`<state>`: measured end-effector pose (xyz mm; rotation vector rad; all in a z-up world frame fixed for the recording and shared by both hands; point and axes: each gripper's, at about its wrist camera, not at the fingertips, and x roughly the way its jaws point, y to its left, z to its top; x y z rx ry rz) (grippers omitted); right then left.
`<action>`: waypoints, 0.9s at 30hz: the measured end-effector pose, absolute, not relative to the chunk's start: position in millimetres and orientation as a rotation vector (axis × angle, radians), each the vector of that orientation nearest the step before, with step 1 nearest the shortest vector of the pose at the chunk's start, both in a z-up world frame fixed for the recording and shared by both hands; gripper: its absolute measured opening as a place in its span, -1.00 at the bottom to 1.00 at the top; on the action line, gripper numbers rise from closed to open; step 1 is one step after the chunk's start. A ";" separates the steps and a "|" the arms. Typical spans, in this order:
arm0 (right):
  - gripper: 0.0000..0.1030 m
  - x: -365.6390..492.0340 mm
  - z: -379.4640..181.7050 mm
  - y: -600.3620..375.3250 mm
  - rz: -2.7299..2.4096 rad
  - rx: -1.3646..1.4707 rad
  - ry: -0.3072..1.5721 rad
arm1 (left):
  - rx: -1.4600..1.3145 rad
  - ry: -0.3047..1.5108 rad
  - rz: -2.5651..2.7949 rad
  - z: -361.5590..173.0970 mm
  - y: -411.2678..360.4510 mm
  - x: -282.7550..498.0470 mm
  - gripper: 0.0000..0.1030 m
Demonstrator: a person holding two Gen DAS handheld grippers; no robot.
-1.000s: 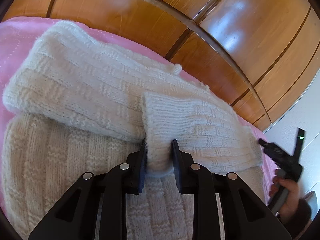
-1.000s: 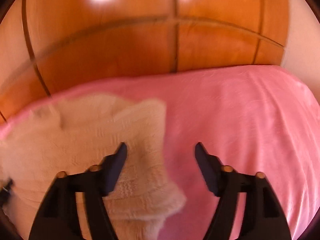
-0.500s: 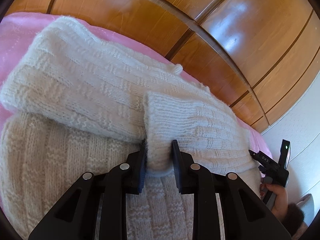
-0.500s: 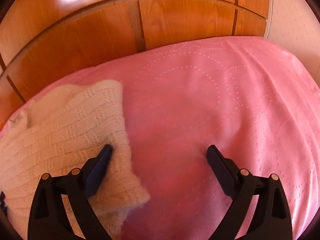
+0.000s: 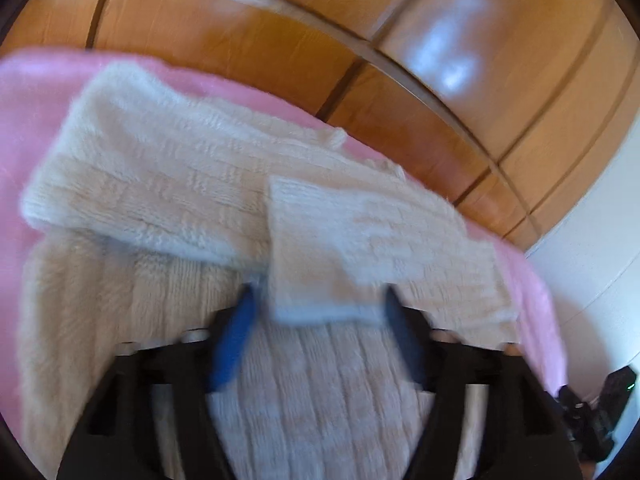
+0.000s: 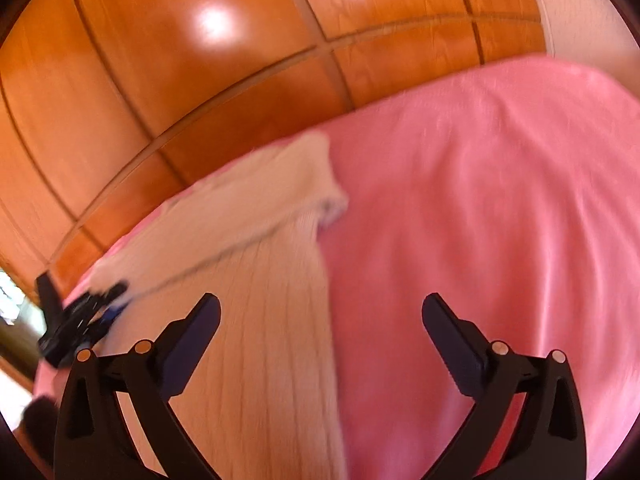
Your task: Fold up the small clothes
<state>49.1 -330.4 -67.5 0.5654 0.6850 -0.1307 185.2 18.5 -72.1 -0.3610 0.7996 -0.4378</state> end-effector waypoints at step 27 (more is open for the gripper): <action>-0.06 -15.6 -96.6 -320.1 0.186 0.772 0.793 | -0.561 0.878 -0.406 -84.4 170.4 14.0 -0.27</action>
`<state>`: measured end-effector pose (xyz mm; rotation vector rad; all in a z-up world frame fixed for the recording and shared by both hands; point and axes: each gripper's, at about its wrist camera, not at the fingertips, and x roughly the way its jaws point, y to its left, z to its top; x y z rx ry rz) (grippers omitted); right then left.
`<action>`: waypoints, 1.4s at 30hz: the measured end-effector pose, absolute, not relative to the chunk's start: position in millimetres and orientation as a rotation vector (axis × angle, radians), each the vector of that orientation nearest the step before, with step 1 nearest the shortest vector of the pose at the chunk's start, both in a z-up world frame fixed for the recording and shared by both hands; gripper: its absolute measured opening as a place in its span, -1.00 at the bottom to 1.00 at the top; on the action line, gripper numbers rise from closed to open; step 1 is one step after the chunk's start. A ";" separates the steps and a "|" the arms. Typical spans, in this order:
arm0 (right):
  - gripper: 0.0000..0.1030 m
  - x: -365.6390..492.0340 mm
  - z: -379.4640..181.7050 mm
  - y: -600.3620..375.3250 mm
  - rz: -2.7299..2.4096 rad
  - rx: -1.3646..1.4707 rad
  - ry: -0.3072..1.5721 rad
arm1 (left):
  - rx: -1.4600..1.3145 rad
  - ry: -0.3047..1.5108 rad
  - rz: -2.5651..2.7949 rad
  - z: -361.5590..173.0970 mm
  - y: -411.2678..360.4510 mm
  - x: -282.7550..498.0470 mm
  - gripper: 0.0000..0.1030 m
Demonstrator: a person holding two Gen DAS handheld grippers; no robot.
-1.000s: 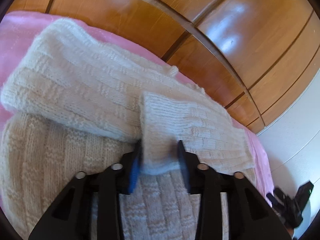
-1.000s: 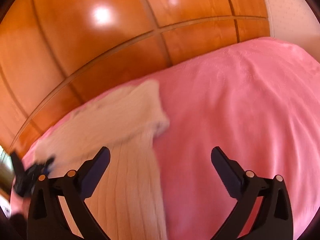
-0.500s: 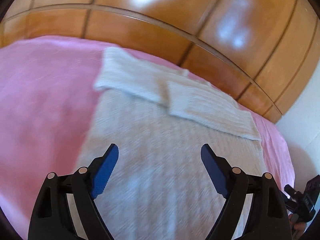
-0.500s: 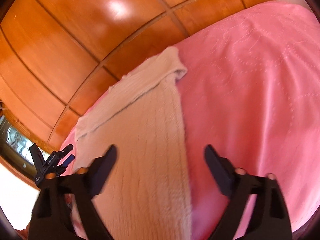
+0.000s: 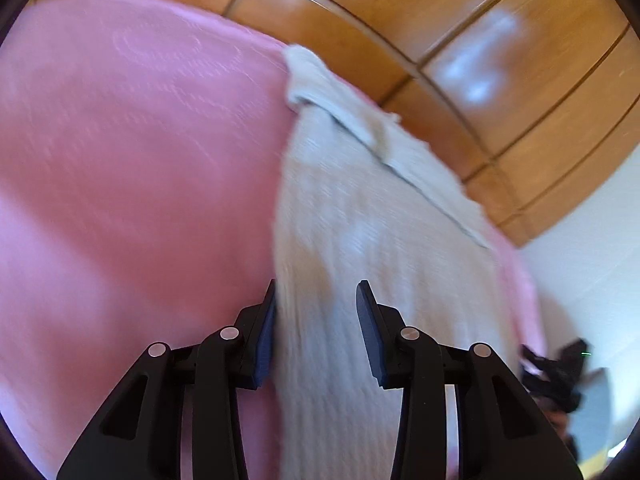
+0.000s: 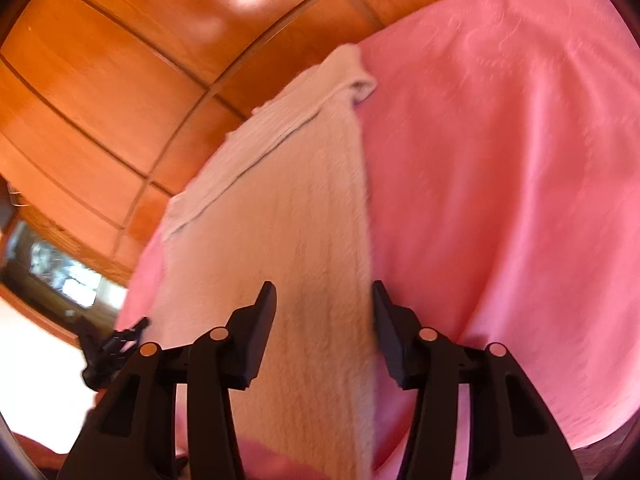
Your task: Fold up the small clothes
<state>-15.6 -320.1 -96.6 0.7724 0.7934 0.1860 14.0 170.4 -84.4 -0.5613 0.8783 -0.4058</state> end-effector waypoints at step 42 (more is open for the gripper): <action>-0.87 -170.0 -16.3 -328.7 0.780 0.951 0.299 | -0.788 0.750 -1.023 27.5 190.6 -130.8 -0.90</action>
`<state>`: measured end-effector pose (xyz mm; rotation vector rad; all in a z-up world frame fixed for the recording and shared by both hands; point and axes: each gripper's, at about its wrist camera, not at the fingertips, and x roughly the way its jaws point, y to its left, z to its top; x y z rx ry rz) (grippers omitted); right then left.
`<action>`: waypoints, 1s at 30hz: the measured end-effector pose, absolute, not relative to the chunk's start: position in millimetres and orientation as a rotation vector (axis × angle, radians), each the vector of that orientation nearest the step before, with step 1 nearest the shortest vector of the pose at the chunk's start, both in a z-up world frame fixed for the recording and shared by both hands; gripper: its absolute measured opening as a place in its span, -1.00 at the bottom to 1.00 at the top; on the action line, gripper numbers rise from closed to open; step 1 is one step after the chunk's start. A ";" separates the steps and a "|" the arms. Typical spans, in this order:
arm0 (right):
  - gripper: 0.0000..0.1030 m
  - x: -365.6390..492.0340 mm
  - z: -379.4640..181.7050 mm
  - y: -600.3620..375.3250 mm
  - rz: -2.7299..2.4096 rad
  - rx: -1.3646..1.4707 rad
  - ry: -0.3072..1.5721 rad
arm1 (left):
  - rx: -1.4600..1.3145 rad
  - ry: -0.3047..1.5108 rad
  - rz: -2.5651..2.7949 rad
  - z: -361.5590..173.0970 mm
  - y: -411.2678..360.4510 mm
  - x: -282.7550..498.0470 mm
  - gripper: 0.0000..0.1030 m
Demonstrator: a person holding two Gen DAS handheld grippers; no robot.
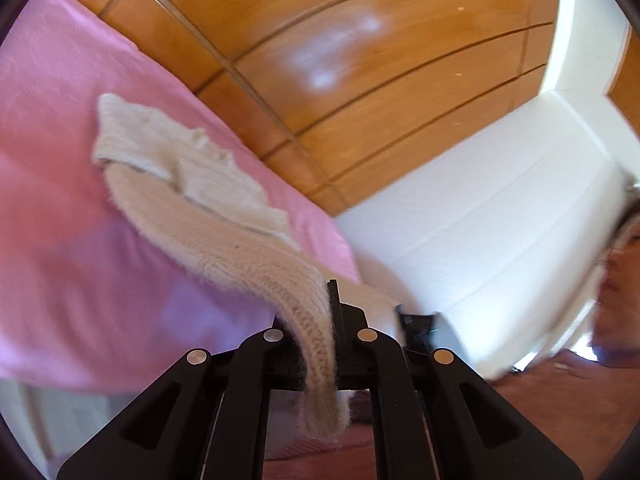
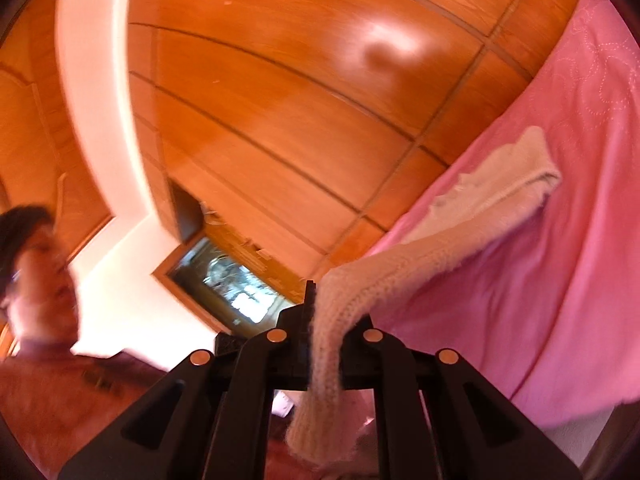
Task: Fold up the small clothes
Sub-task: 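Lift the hem with both grippers and fold it up toward the collar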
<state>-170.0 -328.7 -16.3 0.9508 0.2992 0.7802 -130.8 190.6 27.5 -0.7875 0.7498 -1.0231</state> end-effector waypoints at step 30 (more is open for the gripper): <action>-0.85 81.6 -98.2 -387.1 0.426 1.240 0.518 | -0.723 0.933 -0.580 -49.5 151.2 91.0 -0.90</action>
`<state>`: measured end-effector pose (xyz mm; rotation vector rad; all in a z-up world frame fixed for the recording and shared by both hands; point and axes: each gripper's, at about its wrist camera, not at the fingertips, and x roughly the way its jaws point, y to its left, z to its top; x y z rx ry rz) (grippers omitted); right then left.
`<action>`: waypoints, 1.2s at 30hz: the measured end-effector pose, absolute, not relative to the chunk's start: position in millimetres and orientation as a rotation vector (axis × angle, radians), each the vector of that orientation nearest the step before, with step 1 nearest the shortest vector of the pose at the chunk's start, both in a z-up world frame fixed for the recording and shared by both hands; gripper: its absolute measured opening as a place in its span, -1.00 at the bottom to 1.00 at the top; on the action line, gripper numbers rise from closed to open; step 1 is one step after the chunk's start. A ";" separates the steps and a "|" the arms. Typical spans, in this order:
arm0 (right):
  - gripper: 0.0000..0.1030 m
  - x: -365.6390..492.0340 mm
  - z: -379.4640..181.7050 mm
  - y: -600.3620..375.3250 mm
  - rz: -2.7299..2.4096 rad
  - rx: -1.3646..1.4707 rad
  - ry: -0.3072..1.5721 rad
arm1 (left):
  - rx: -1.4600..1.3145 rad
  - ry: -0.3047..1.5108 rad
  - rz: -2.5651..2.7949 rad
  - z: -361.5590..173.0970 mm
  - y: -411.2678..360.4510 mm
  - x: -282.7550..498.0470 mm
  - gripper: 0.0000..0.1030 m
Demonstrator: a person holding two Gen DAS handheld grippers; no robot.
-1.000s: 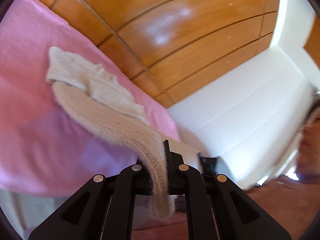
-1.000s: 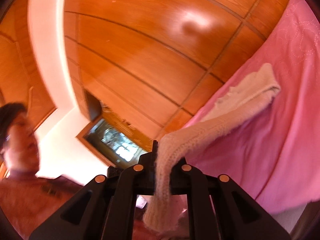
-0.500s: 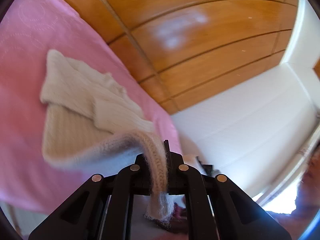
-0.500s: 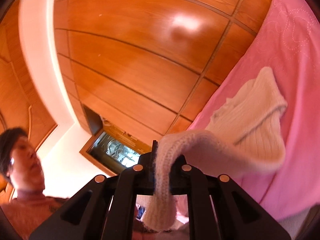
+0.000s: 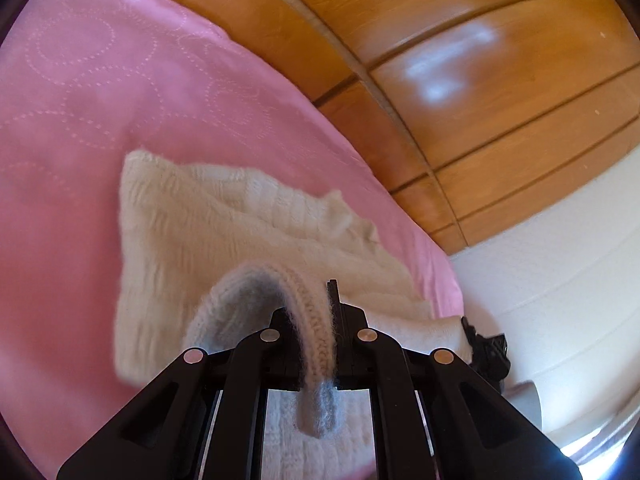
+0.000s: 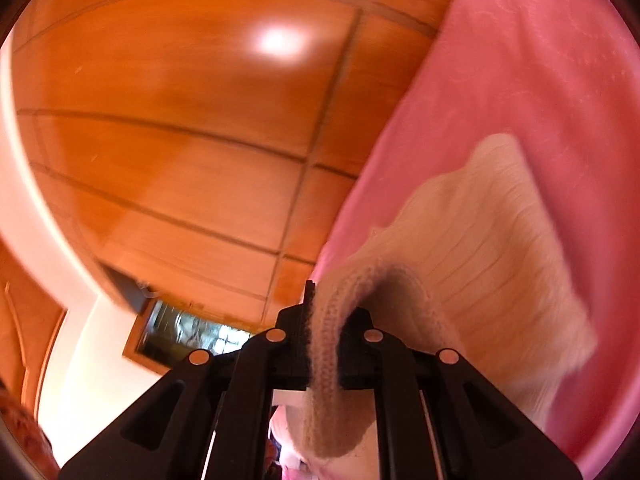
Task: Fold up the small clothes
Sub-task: 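Lift the hem with both grippers and fold it up toward the collar, then lay the folded hem down and open both grippers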
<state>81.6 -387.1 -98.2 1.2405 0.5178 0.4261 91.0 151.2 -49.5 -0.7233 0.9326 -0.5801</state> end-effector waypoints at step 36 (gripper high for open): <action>-0.30 141.4 -83.5 -277.0 -0.119 0.122 0.784 | -0.373 0.759 -0.107 -63.6 129.9 72.8 0.39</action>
